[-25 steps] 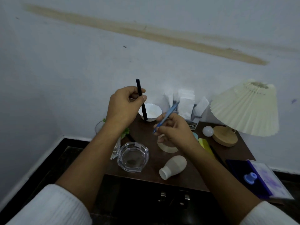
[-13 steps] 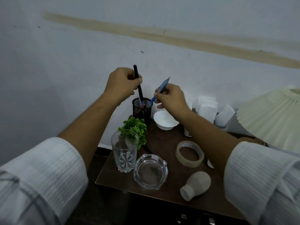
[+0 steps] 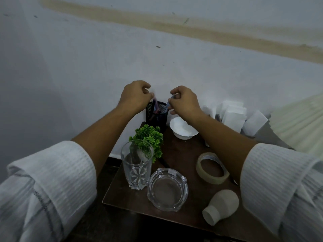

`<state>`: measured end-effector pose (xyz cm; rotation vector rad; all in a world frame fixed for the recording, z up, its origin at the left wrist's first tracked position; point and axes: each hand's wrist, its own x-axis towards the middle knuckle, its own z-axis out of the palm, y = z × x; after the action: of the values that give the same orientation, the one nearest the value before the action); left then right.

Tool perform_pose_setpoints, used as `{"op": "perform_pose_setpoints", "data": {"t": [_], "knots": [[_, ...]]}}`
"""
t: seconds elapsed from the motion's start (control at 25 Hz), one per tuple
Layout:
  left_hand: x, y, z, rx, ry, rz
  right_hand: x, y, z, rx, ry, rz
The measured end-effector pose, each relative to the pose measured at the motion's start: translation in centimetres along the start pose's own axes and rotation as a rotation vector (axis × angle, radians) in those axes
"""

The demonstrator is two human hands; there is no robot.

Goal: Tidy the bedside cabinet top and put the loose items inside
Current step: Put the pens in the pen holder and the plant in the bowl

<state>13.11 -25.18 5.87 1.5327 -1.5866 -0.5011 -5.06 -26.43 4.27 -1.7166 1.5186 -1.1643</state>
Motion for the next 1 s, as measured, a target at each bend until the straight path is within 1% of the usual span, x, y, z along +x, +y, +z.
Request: {"op": "perform_pose_setpoints", "data": {"t": [0.08, 0.16, 0.28, 0.32, 0.36, 0.48, 0.56, 0.64, 0.72, 0.84, 1.0], "knots": [[-0.9, 0.0, -0.6, -0.053, 0.044, -0.002, -0.8, 0.4, -0.3, -0.026, 0.049, -0.057], [-2.3, 0.0, -1.5, -0.115, 0.048, -0.030, -2.0, 0.4, -0.9, -0.045, 0.075, -0.100], [-4.3, 0.2, -2.8, -0.141, -0.041, -0.052, -4.1, 0.5, -2.3, -0.048, 0.144, -0.126], [-4.9, 0.5, -3.2, -0.135, -0.077, -0.059, -5.0, 0.5, -2.8, -0.040, 0.129, -0.123], [-5.5, 0.7, -3.5, -0.125, -0.119, -0.074, -6.0, 0.7, -3.1, -0.025, 0.074, -0.097], [-7.1, 1.2, -4.1, -0.065, -0.271, -0.161, -9.0, 0.9, -3.3, 0.013, -0.217, 0.069], [-8.1, 1.0, -4.4, -0.039, -0.326, -0.230, -10.6, 0.9, -2.9, 0.079, -0.326, 0.169], [-8.8, 0.8, -4.6, -0.007, -0.370, -0.322, -11.7, 0.5, -2.3, 0.164, -0.394, 0.276], [-9.4, 0.7, -4.4, 0.032, -0.450, -0.411, -12.7, 0.1, -1.7, 0.188, -0.467, 0.350], [-9.8, 0.2, -3.7, -0.048, -0.525, -0.532, -13.3, -0.2, -0.5, 0.297, -0.550, 0.436], [-9.4, -0.3, -3.8, -0.144, -0.509, -0.598, -12.7, -0.1, 0.7, 0.386, -0.500, 0.456]]}}
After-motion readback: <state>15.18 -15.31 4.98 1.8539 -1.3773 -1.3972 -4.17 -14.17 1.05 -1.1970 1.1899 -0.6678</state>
